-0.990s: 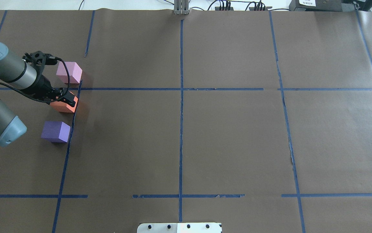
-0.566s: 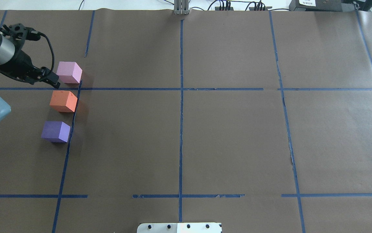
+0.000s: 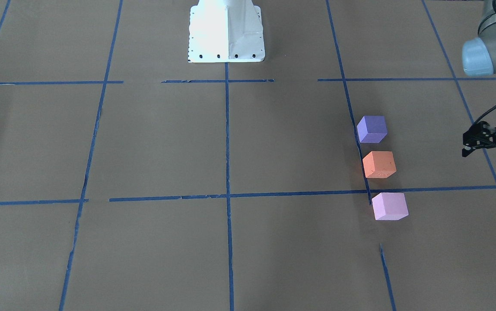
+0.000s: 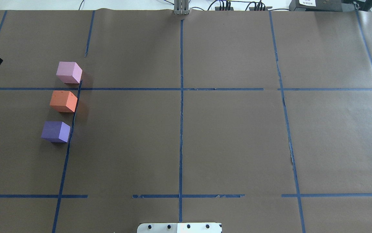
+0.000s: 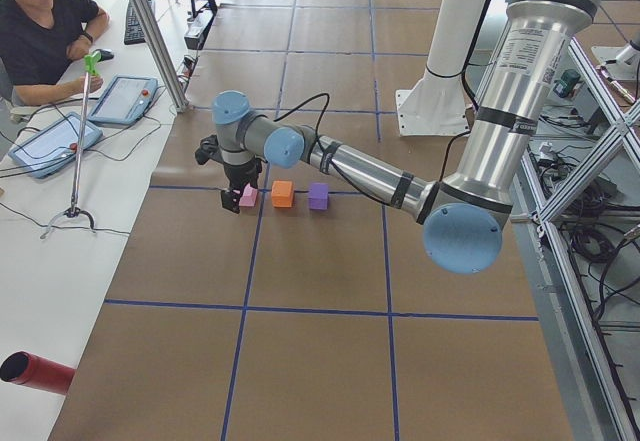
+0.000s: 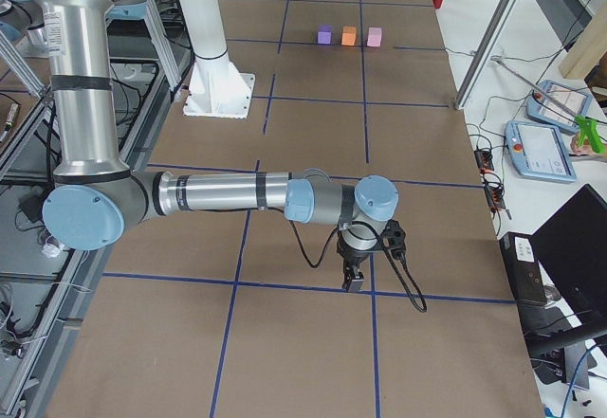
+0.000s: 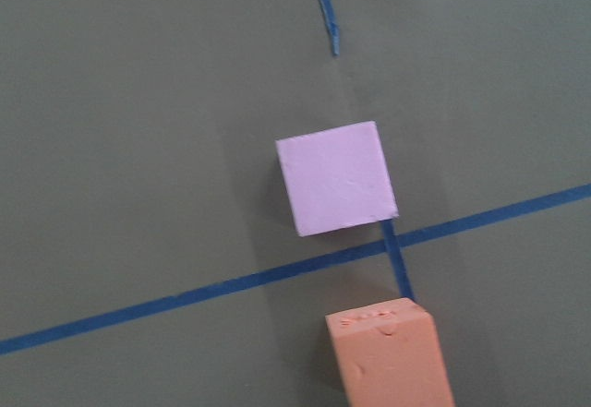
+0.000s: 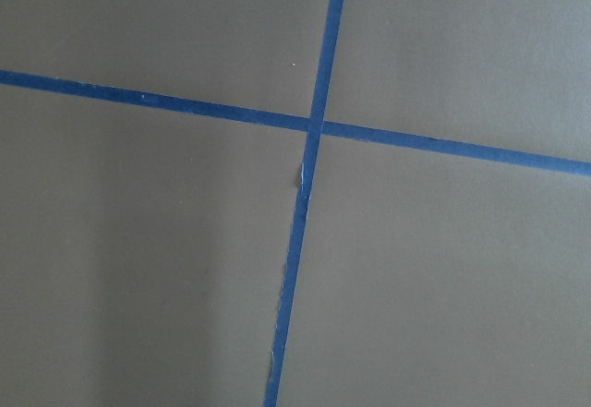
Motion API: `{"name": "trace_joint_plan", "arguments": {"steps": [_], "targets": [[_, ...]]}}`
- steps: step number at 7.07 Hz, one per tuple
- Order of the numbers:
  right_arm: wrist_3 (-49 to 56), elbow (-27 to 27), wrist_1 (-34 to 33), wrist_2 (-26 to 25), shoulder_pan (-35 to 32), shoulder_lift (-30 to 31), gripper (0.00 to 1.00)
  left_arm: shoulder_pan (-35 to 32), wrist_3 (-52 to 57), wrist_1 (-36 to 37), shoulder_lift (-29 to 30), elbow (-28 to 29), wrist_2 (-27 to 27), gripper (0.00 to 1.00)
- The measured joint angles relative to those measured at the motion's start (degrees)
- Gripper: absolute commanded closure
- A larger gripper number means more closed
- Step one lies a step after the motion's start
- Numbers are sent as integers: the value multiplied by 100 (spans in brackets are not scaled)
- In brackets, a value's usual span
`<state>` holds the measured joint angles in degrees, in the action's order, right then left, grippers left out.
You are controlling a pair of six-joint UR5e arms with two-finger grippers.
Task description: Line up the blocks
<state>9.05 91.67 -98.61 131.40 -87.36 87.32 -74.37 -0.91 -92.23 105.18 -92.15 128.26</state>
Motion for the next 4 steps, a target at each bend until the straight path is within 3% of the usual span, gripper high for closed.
{"name": "trace_joint_plan", "arguments": {"steps": [1, 4], "targets": [[0, 0, 0, 0, 0, -2, 0, -365, 597, -279, -69, 500, -17, 0], [8, 0, 0, 0, 0, -2, 0, -950, 1022, -1354, -711, 1190, 38, 0]]}}
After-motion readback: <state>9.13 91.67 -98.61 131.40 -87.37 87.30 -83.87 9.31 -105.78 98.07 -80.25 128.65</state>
